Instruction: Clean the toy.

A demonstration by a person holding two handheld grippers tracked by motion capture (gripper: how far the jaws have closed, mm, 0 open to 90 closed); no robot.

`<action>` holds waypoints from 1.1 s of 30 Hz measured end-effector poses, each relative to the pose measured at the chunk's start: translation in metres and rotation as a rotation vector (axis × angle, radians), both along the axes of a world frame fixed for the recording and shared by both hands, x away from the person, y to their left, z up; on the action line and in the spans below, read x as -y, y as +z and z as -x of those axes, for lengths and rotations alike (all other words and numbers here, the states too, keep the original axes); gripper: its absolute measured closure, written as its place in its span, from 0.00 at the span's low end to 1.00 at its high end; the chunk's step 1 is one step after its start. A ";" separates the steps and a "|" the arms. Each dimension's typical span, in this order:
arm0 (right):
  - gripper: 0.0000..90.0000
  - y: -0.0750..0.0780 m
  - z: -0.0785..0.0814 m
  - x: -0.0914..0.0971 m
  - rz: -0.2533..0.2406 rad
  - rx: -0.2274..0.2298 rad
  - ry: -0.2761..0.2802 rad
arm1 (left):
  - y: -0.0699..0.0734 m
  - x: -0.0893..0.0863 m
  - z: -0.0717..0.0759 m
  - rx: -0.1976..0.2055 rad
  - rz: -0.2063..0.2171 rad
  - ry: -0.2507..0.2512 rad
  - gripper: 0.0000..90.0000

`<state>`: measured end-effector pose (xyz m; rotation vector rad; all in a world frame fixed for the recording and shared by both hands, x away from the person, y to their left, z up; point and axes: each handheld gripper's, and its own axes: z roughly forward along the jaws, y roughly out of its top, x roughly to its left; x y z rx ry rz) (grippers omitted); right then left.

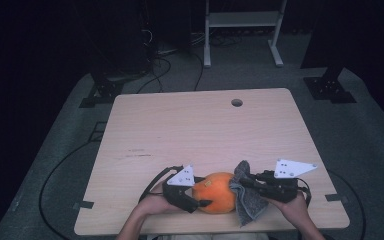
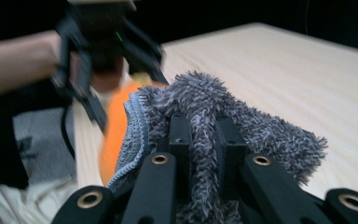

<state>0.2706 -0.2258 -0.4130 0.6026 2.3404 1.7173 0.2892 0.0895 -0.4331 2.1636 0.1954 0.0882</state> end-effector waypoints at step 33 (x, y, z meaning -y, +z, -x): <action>0.88 -0.009 -0.006 0.009 0.049 -0.048 0.003 | 0.001 0.003 0.006 0.031 -0.018 -0.033 0.32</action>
